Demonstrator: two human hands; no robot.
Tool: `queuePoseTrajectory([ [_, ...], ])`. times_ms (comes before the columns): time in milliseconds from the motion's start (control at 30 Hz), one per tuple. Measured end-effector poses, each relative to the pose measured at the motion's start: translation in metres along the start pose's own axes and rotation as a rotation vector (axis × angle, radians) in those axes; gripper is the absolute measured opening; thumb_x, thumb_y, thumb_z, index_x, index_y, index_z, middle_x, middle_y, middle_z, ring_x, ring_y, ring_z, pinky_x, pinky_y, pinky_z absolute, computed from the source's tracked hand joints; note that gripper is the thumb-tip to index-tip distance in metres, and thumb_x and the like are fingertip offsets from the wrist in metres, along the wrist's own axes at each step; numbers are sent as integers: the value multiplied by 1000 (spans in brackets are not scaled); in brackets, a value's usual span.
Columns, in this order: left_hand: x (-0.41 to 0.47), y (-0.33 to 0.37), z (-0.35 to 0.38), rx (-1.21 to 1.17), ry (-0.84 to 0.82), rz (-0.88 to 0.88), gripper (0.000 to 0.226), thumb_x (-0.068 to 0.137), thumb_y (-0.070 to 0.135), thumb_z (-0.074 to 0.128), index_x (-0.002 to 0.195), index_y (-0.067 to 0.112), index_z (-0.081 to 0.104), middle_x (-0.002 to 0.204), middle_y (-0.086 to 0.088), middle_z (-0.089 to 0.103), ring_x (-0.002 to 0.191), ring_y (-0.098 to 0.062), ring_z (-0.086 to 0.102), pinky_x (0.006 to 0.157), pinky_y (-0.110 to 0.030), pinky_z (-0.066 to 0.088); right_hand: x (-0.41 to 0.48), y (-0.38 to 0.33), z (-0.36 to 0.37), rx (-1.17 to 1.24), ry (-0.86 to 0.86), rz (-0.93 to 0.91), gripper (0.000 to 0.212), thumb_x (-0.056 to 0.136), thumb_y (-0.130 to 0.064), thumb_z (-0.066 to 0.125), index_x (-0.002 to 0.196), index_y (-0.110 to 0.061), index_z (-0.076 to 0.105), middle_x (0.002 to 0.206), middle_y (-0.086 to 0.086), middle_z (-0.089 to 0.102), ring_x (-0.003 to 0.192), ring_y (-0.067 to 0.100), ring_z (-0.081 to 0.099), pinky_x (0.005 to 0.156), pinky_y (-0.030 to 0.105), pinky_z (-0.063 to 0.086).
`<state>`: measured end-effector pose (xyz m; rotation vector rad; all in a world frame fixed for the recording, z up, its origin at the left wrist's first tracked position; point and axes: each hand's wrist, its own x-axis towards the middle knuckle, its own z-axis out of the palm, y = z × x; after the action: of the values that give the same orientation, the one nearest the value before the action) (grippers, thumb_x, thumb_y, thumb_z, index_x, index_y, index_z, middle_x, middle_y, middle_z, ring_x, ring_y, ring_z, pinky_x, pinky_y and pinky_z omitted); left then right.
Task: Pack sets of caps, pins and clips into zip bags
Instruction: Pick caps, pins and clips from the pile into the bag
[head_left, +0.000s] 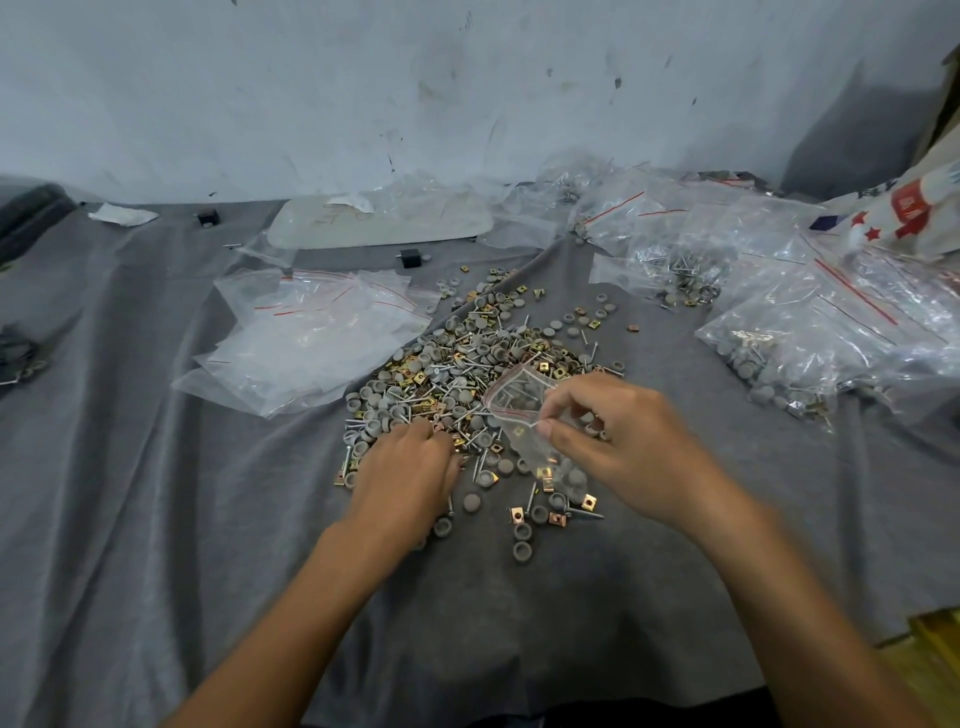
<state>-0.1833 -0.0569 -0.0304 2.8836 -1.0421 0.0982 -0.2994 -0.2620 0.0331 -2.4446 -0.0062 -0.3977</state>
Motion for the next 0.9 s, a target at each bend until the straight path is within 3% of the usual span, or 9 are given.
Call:
queuePoseTrajectory([
  [267, -1, -10, -8, -357, 85, -58, 19, 105, 37, 46, 103, 25, 60, 101, 5, 49, 100, -16, 46, 81, -34, 41, -1, 0, -2, 17, -4, 11, 4, 94, -34, 68, 92, -30, 67, 93, -19, 61, 93, 5, 60, 84, 40, 51],
  [400, 2, -13, -22, -559, 162, -99, 21, 104, 37, 50, 86, 28, 55, 75, 11, 59, 72, -4, 55, 61, -32, 37, -1, -1, -1, 9, -17, 19, 5, 95, -35, 67, 92, -31, 67, 94, -20, 61, 93, 2, 59, 85, 37, 51],
  [567, 3, -5, -49, -807, 252, -58, 17, 98, 39, 61, 85, 29, 64, 64, 16, 56, 57, -2, 47, 53, -19, 36, 0, -6, 0, -28, -37, 13, 5, 95, -34, 68, 95, -29, 68, 97, -20, 61, 94, 2, 56, 84, 34, 48],
  [700, 5, 6, -67, -755, 242, 26, 7, 95, 38, 67, 91, 33, 71, 67, 17, 55, 60, -2, 47, 55, -16, 33, 0, -10, 1, -35, -46, 11, 6, 96, -33, 68, 97, -27, 69, 102, -15, 64, 99, 9, 58, 88, 38, 48],
  [800, 7, 13, -75, -631, 206, 77, 7, 93, 36, 70, 96, 30, 73, 78, 13, 58, 70, -2, 51, 65, -28, 40, 0, -13, 1, -38, -65, 7, 6, 97, -34, 67, 98, -29, 68, 104, -15, 64, 99, 9, 57, 88, 39, 48],
  [900, 8, 18, -79, -610, 185, 89, 14, 92, 35, 72, 100, 25, 75, 78, 15, 62, 73, -1, 56, 69, -31, 46, -1, -13, 1, -49, -77, 4, 7, 97, -34, 66, 98, -28, 68, 106, -14, 64, 102, 11, 58, 90, 41, 48],
])
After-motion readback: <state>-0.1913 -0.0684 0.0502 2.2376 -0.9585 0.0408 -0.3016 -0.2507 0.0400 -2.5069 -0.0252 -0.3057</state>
